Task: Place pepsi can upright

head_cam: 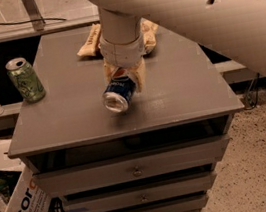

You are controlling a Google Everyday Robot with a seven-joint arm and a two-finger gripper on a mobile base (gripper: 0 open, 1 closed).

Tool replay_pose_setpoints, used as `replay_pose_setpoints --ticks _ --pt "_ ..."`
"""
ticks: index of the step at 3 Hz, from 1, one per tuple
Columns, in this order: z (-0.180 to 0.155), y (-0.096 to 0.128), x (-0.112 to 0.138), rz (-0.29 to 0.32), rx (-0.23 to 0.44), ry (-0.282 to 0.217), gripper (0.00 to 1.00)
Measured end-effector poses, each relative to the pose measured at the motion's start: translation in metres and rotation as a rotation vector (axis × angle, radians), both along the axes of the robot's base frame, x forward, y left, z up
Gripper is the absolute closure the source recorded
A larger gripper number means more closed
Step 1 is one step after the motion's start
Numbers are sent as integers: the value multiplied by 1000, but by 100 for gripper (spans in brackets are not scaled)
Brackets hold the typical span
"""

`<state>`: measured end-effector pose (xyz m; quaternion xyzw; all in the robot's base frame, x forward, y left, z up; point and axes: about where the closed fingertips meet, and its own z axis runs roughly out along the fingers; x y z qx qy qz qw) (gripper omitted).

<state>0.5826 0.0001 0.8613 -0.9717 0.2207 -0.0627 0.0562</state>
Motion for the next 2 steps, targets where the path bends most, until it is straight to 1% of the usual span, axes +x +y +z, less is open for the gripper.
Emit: replay_pose_setpoints --ticks 1,2 --pt "0 -3 -2 -2 7 -15 100" --pt "16 -11 -11 46 40 -113 100"
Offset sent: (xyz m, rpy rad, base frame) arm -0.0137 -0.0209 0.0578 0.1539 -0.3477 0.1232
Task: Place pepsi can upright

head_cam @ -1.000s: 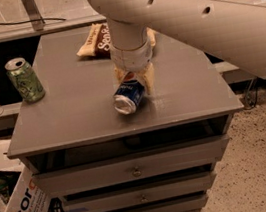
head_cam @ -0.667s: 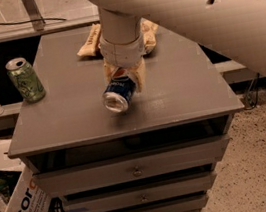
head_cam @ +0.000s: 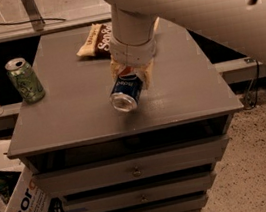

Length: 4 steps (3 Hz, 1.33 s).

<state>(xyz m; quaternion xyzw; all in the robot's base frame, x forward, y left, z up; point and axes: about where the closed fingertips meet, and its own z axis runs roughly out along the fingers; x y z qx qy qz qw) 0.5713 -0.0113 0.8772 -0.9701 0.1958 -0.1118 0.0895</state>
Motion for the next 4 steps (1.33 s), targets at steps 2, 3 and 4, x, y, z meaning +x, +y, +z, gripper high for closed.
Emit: replay_pose_setpoints --ticks 2,3,4 --pt "51 -10 10 184 13 -292 100" --pt "51 -10 10 184 13 -292 100" --pt "56 -6 20 198 87 -343 100"
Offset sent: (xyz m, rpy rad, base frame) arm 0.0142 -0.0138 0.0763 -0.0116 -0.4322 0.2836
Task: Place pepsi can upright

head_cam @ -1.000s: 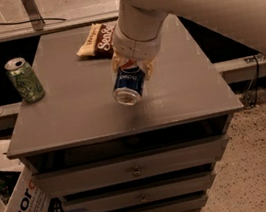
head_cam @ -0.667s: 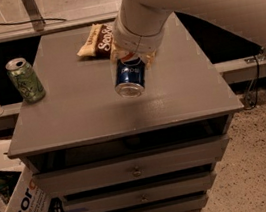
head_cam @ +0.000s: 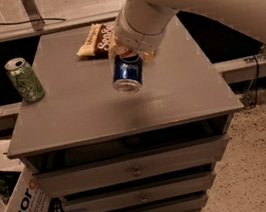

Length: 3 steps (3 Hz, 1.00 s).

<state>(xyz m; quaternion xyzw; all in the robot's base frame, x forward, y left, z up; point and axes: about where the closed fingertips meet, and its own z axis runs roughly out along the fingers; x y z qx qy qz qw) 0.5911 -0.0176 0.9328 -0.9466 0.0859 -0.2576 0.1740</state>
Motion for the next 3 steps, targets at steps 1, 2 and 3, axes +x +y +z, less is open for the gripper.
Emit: replay_pose_setpoints --ticks 1,2,3 --pt "6 11 22 73 120 -92 100" --pt "13 23 40 133 179 -224 100" --pt "13 34 46 155 178 -351 100"
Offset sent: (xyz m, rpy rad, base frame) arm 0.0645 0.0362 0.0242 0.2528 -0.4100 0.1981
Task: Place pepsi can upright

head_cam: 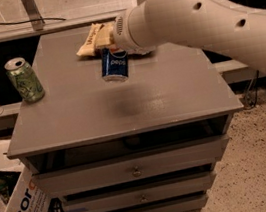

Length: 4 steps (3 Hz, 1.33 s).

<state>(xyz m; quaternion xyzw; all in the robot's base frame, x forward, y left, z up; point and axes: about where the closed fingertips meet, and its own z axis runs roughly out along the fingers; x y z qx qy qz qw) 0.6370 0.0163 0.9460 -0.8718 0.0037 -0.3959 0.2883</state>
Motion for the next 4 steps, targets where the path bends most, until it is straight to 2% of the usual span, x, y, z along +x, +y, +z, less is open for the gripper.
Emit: replay_pose_setpoints --ticks 1,2,4 --pt "16 7 8 1 37 -79 100" --pt "18 7 5 34 27 -126 100" --pt "1 26 21 204 -87 -327 100"
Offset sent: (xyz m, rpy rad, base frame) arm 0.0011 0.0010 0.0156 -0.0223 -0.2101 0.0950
